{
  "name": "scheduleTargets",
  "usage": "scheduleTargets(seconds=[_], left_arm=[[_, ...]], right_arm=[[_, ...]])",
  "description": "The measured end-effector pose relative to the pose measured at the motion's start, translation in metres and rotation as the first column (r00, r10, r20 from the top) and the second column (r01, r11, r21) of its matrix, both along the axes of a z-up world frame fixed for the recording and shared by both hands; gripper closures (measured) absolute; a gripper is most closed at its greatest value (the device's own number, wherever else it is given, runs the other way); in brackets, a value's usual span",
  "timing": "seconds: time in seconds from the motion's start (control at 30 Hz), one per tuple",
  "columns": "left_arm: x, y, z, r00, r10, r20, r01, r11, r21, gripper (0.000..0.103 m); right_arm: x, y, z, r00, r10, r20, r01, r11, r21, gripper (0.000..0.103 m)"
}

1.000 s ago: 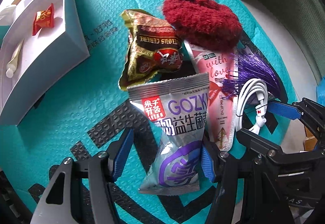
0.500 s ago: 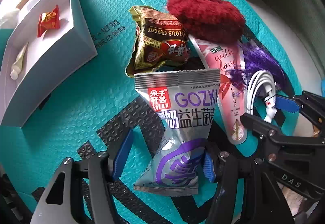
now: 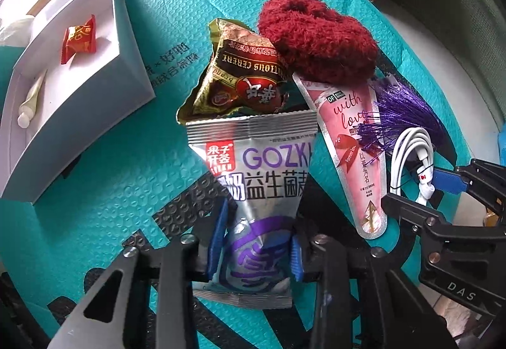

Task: Organize soft objects
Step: 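Lift the GOZK bag with left tool while right tool lifts the white cable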

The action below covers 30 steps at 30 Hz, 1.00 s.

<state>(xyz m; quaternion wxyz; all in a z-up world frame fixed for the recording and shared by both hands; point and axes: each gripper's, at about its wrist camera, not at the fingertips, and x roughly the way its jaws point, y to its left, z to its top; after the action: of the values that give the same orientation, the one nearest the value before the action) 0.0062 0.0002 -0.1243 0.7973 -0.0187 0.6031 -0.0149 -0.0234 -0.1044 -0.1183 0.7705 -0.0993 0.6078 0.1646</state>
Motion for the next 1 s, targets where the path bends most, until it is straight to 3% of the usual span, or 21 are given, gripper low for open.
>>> scheduleTargets(seconds=[0.27,0.53,1.0], left_arm=[[0.000,0.006,0.011,1.000,-0.009,-0.003,0.009,1.000,-0.025,0.076],[-0.025,0.001,0.024,1.000,-0.001,-0.027,-0.001,0.998,-0.061,0.076],[-0.062,0.016,0.056,0.999,0.042,-0.005,-0.042,0.997,-0.067,0.076]], right_arm=[[-0.009,-0.019,0.006,1.000,-0.026,-0.017,0.026,1.000,0.017,0.056],[-0.020,-0.033,0.011,0.999,-0.029,-0.024,0.029,0.999,0.019,0.056],[-0.044,-0.018,0.029,0.999,0.044,-0.010,-0.044,0.998,0.038,0.056]])
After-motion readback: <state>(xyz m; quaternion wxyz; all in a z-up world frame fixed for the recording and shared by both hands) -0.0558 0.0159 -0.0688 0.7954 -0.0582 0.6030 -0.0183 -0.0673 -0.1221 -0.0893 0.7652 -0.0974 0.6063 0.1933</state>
